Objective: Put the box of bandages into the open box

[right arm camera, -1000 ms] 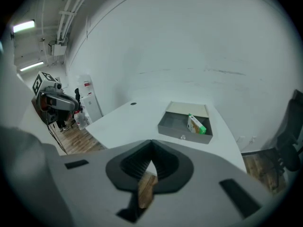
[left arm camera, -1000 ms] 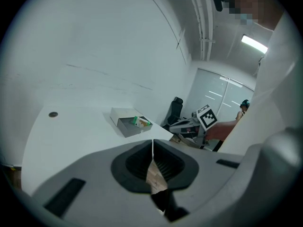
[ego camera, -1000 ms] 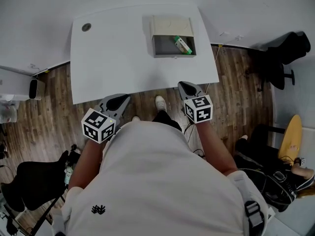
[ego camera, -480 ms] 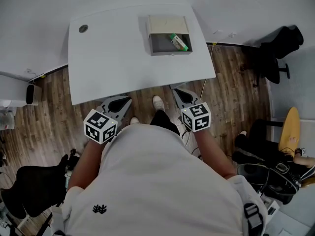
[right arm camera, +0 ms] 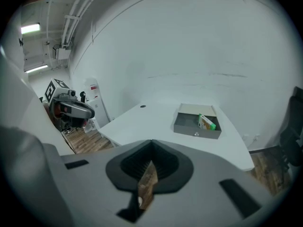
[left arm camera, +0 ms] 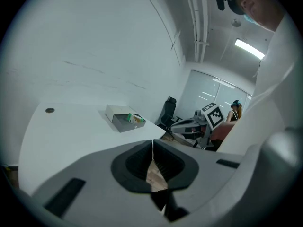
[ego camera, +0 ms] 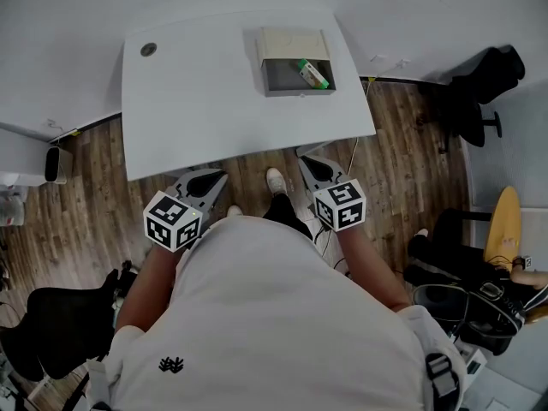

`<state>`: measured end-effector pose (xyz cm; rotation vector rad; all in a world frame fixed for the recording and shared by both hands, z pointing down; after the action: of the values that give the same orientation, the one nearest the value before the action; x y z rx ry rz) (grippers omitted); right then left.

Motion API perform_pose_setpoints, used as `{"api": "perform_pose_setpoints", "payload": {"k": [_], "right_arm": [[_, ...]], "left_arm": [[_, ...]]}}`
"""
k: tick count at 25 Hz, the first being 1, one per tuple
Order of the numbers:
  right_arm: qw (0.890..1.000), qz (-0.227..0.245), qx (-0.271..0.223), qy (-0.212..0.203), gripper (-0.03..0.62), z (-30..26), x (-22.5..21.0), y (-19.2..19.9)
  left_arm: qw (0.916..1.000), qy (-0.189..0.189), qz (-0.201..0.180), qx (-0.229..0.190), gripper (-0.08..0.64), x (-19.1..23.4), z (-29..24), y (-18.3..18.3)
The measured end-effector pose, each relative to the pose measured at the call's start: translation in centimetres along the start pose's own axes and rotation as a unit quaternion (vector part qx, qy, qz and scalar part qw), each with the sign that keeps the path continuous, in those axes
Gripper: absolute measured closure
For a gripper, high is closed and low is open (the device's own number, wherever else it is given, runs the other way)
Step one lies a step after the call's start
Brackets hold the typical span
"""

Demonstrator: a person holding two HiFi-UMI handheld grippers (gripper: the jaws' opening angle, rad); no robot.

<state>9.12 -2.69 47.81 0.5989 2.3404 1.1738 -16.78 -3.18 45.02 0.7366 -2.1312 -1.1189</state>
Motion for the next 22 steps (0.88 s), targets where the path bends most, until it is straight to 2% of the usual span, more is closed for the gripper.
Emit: {"api": "perform_pose_setpoints", "payload": {"k": [22], "right_arm": [[1.000, 0.015, -0.012, -0.014, 0.586, 0.8, 1.4, -0.9]], "left_arm": [[1.0000, -0.002, -0.001, -0.003, 0.548, -0.1, 0.4, 0.4]]}}
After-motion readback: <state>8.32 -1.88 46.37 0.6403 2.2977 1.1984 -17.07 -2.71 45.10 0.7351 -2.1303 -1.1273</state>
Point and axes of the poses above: the fingertips, and each gripper's own axes: z backward along the fingers, x to its left, y out of its underside, the point moved 7 cm from there along z, backward along the fingers, and after that the axes turned 8 degrees about -y, right-handed, at the moved point
